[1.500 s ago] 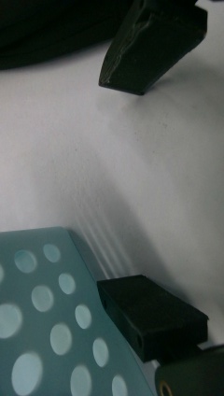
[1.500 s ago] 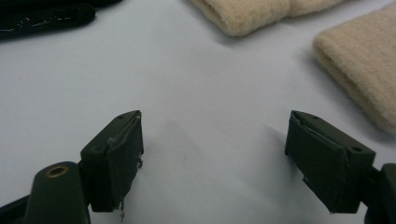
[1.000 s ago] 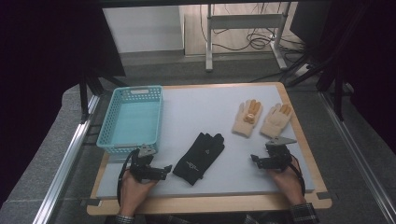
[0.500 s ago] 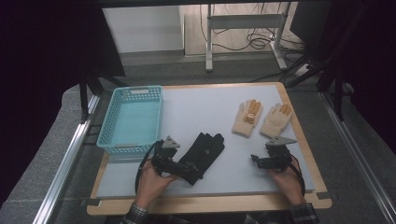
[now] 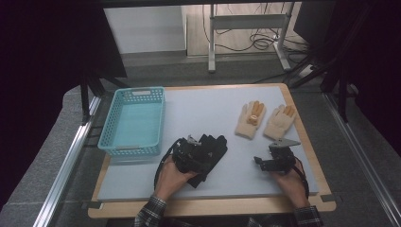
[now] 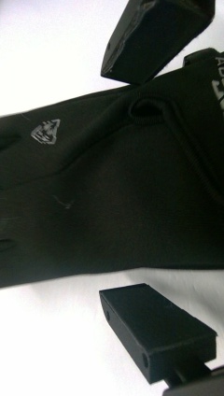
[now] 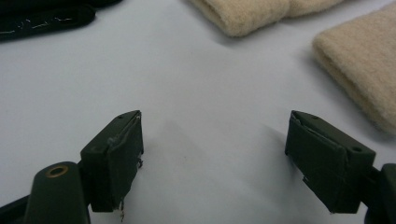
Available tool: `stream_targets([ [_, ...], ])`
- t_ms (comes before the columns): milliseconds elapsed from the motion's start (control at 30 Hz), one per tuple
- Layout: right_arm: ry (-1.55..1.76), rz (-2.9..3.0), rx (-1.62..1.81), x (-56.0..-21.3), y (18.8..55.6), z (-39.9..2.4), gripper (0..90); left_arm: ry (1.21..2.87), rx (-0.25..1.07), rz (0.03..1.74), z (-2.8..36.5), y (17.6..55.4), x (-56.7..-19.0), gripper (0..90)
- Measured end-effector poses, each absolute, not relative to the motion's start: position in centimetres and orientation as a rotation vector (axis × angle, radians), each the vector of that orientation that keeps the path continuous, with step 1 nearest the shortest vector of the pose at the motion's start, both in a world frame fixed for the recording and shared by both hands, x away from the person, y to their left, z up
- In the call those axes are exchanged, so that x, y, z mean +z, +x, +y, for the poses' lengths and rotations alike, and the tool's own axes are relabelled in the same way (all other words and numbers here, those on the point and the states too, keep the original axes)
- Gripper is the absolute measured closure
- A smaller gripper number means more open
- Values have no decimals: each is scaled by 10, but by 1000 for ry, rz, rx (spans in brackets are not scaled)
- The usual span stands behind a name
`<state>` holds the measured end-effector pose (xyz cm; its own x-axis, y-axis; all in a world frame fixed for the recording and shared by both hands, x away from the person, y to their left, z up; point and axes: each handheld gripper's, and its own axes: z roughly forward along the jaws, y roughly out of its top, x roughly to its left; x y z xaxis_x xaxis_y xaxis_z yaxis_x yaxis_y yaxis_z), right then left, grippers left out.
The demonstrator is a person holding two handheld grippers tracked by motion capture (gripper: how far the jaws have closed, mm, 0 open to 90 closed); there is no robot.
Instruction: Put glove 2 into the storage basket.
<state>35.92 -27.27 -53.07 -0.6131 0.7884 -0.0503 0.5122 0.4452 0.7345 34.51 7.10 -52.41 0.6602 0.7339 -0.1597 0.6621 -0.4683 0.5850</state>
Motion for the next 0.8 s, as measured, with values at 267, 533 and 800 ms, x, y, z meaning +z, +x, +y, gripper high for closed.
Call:
stream_targets([
  [267, 1100, 2316, 982, -531, 359, -273, 190, 2347, 254, 1058, 57, 339, -531, 0],
  [533, 1099, 2316, 981, -531, 359, -273, 190, 2289, 226, 1080, 77, 345, -524, 294],
  [800, 1099, 2317, 981, -531, 359, -273, 190, 2267, 240, 1078, 84, 344, -520, 602],
])
